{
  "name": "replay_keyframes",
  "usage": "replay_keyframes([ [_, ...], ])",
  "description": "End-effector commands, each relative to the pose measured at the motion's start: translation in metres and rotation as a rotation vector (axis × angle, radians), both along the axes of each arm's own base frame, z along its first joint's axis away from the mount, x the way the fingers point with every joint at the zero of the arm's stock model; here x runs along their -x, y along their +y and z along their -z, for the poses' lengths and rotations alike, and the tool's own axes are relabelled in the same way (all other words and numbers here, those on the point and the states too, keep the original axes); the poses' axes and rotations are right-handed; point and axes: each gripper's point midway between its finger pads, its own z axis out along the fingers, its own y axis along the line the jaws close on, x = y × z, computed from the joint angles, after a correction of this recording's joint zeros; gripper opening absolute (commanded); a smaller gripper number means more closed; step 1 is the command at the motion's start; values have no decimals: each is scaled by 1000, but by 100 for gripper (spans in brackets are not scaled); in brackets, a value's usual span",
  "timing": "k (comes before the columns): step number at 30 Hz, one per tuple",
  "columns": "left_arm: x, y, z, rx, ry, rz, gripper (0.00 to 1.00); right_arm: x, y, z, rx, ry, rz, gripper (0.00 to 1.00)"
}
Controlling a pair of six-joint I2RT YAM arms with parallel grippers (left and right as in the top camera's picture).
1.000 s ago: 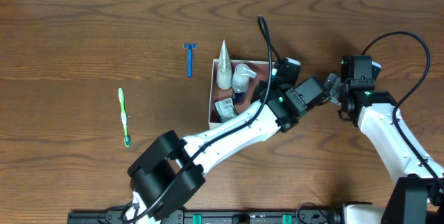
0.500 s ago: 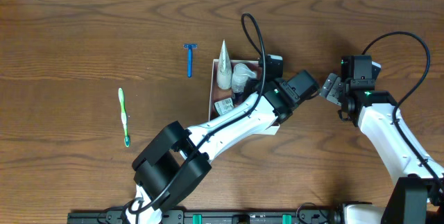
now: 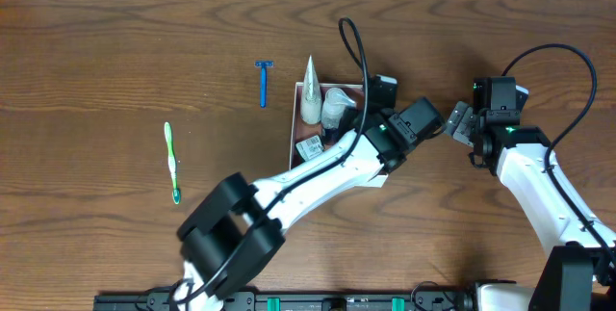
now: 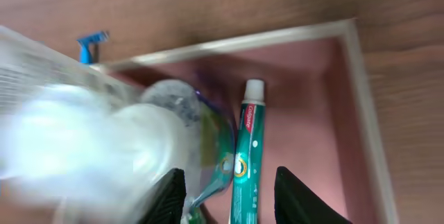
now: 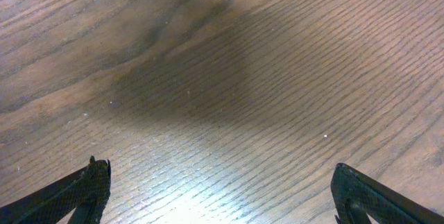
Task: Pack container
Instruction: 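Lower the toothpaste tube into the box's front-right area and release, then move the left gripper to the green toothbrush and grasp it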
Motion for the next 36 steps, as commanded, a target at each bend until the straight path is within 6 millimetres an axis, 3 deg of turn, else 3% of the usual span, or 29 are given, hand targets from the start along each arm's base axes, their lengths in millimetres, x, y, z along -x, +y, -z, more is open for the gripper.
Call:
replay_keyframes([
  [1, 14, 1, -79, 83, -113, 59, 43, 0, -5, -2, 19, -3, 18, 99],
  [4, 32, 18, -127, 145, -154, 71, 43, 0, -5, -2, 19, -3, 18, 99],
  [6, 42, 42, -158, 170, -189, 56, 43, 0, -5, -2, 19, -3, 18, 99],
  [10, 47, 119, -199, 85, -284, -77, 54, 0, -5, -2, 19, -3, 18, 99],
  [13, 47, 179, -203, 34, -271, -230, 71, 0, -5, -2, 19, -3, 18, 99],
  [16, 51, 239, -188, 33, -195, -457, 71, 0, -5, -2, 19, -3, 18, 99],
  [18, 51, 269, -169, 43, -106, -562, 71, 0, -5, -2, 19, -3, 18, 99],
  [22, 52, 311, -131, 88, 52, -713, 72, 0, -5, -2, 19, -3, 18, 99],
  [26, 55, 348, -87, 131, 214, -823, 80, 0, -5, -2, 19, -3, 18, 99],
  [32, 60, 358, -25, 280, 491, -809, 82, 0, -5, -2, 19, -3, 18, 99],
  [36, 66, 357, 3, 322, 619, -788, 82, 0, -5, -2, 20, -3, 18, 99],
])
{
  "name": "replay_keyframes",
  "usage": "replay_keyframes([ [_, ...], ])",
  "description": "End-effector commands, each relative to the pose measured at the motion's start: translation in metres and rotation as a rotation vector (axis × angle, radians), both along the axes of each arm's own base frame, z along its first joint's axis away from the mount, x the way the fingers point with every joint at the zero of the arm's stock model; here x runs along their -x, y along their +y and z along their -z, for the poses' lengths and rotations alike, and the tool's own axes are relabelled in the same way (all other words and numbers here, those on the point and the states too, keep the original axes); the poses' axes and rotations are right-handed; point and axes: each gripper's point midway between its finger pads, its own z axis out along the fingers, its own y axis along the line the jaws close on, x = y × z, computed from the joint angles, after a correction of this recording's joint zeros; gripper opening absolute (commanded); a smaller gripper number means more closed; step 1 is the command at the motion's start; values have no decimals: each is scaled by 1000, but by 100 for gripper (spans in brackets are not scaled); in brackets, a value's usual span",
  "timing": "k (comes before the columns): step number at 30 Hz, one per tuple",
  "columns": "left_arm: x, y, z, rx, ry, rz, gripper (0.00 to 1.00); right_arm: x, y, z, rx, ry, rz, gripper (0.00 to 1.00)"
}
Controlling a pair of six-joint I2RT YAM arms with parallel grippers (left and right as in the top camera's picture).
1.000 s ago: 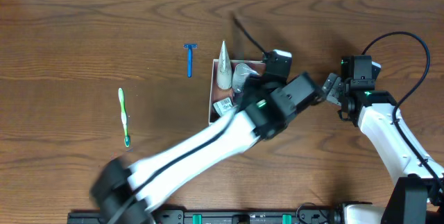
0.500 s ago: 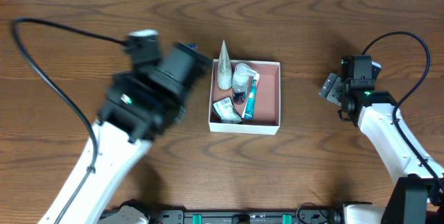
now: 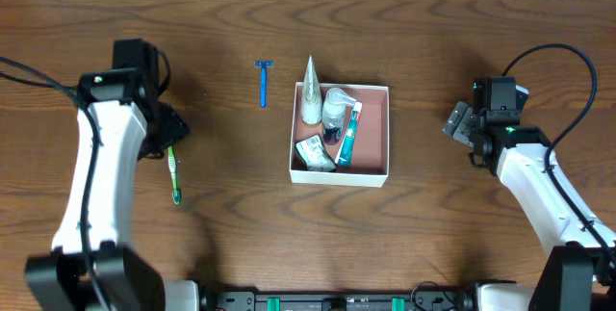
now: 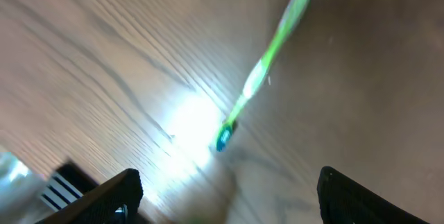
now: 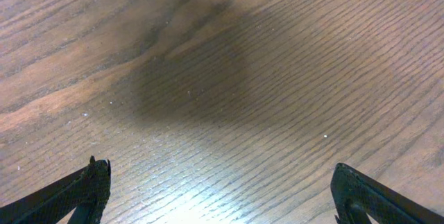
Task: Pack container
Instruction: 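Move the left gripper to the green toothbrush and grasp it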
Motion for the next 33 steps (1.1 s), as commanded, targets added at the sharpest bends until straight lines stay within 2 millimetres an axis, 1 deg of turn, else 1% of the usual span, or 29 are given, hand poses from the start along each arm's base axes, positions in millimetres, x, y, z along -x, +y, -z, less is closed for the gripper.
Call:
replay_keyframes([
  [1, 4, -16, 23, 142, 71, 70, 82, 0, -5, -2, 19, -4, 18, 99],
  [3, 5, -15, 34, 149, 103, 89, 82, 0, -5, -2, 19, -4, 18, 99],
  [5, 4, -20, 46, 181, 112, 120, 82, 0, -5, -2, 19, -4, 18, 99],
  [7, 1, -26, 57, 221, 99, 146, 82, 0, -5, -2, 19, -4, 18, 99],
  [11, -2, -32, 77, 253, 60, 148, 82, 0, -5, -2, 19, -4, 18, 99],
  [14, 0, -32, 92, 256, 47, 145, 82, 0, -5, -2, 19, -4, 18, 99],
  [17, 4, -27, 103, 255, 41, 128, 82, 0, -5, -2, 19, -4, 18, 99],
  [20, 6, -20, 108, 254, 33, 102, 82, 0, -5, -2, 19, -4, 18, 99],
  [23, 4, -13, 110, 246, 19, 119, 82, 0, -5, -2, 19, -3, 18, 99],
  [27, 1, 1, 112, 166, 12, 142, 81, 0, -5, -2, 19, -4, 18, 99],
  [33, -6, 2, 125, 149, -38, 152, 81, 0, -5, -2, 19, -4, 18, 99],
])
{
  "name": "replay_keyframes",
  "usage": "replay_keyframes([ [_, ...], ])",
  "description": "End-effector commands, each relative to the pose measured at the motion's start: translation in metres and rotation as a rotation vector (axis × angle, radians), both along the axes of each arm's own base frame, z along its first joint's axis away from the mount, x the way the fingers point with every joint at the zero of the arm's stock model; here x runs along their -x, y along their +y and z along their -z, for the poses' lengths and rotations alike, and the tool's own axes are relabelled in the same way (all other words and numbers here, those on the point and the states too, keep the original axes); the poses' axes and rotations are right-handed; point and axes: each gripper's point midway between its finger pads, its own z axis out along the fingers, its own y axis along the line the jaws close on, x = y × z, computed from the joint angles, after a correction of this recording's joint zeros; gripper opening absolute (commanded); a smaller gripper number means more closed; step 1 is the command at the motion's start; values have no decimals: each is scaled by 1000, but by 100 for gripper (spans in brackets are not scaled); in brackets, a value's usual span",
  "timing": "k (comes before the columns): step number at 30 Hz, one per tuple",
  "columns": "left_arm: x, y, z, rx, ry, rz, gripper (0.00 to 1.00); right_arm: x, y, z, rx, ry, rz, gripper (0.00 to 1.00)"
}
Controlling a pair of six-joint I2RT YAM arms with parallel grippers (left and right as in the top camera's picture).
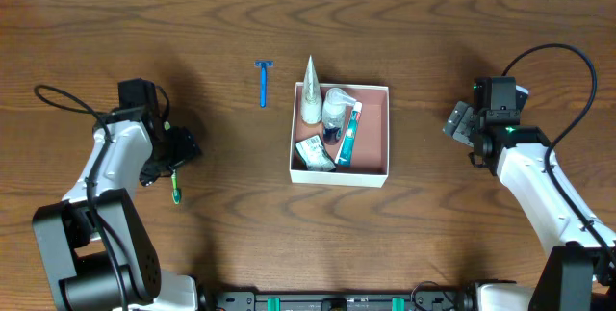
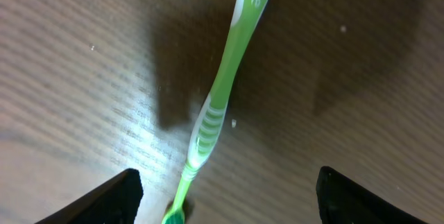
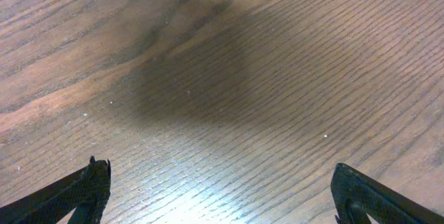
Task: Pack container
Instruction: 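Move the left gripper to the green toothbrush and grasp it, then lift the green toothbrush and carry it toward the box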
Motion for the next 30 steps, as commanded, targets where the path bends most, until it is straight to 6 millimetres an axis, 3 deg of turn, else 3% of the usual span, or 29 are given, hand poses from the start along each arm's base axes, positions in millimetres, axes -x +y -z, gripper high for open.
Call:
replay_keyframes([
  [1, 8, 3, 10, -24, 21, 17, 81, 0, -5, -2, 20, -4, 18, 99],
  [22, -6, 6, 21, -42, -62, 35, 81, 1, -5, -1, 20, 1, 18, 99],
  [30, -2, -5, 42, 20, -15, 76, 78, 1, -5, -1, 20, 1, 18, 99],
])
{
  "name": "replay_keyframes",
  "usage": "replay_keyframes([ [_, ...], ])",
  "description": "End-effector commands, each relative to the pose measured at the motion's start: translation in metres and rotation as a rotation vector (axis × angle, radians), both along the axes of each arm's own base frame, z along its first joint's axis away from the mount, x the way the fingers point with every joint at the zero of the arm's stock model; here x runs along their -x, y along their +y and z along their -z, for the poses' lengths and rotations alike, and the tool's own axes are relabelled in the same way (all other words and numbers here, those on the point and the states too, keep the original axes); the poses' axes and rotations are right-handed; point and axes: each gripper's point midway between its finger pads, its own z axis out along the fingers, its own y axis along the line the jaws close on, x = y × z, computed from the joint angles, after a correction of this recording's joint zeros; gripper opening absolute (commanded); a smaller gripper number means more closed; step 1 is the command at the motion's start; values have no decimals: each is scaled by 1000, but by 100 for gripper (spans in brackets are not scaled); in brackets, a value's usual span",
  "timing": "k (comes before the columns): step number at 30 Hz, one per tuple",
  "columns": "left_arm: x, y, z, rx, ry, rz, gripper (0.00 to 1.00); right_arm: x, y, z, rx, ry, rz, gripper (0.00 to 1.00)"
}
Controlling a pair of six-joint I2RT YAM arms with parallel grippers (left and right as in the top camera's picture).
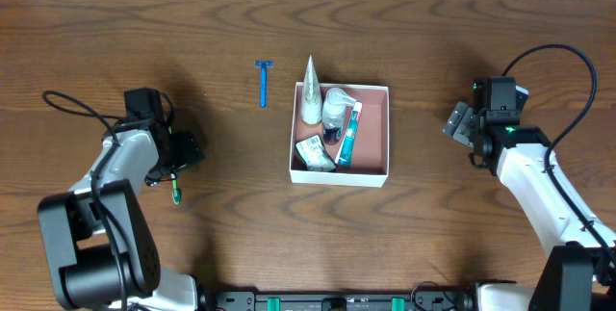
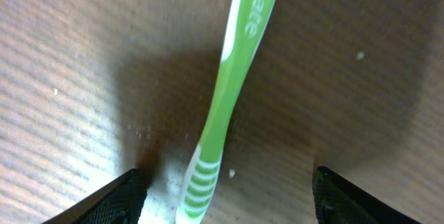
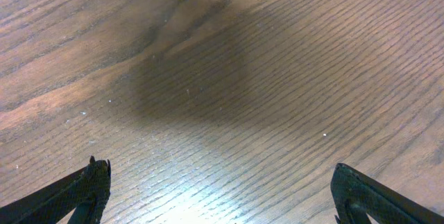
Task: Pack container
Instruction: 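Lift the green toothbrush and carry it toward the box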
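Observation:
A white box with a pink floor (image 1: 373, 138) stands mid-table, holding a toothpaste tube (image 1: 349, 132), a white tube, a clear bottle and a small packet. A green toothbrush (image 2: 225, 113) lies on the wood at the left, its lower end (image 1: 175, 192) showing under the arm. My left gripper (image 2: 225, 200) is open and low over the handle, one finger on each side of it. A blue razor (image 1: 263, 82) lies left of the box. My right gripper (image 3: 218, 196) is open over bare wood, right of the box.
The wooden table (image 1: 462, 234) fills all views. Black cables loop from both arms, one at the right (image 1: 549, 51) and one at the left (image 1: 67, 104). A dark rail runs along the front edge (image 1: 327, 301).
My left gripper has come lower over the green toothbrush, so the handle looks larger between the open fingers. The right arm has not moved.
My left gripper was inside the box beside the toothpaste tube. Then the arm stood at the table's left above the green toothbrush, fingers wide apart. It was then closer over the handle, and now lower still, straddling it. The right gripper stayed open and still.

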Motion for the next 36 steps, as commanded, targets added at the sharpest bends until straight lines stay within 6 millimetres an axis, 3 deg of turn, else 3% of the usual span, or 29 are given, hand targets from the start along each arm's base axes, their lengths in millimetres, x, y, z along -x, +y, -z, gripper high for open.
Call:
replay_keyframes([
  [1, 9, -8, 21, 47, 57, 38, 77, 0, -5, -2, 20, -2, 17, 99],
  [7, 13, -9, 31, 57, 87, 38, 73, 0, -5, -2, 20, -3, 17, 99],
  [11, 13, -11, 31, 67, 87, 27, 30, 0, -5, -2, 20, -2, 17, 99],
  [14, 14, -12, 31, 78, 90, 4, 15, 0, -5, -2, 20, -2, 17, 99],
  [17, 16, -16, 31, 95, 97, -6, 6, 0, -5, -2, 20, -2, 17, 99],
  [24, 12, -33, 22, 165, 91, 15, 6, 0, -5, -2, 19, -2, 17, 99],
  [29, -15, -60, -23, 235, -1, 90, 6, 0, -5, -2, 19, -3, 18, 99],
  [33, -36, -90, -81, 235, -118, 196, 6, 0, -5, -2, 20, -2, 17, 99],
  [36, -44, -125, -135, 228, -238, 312, 6, 0, -5, -2, 20, -2, 17, 99],
])
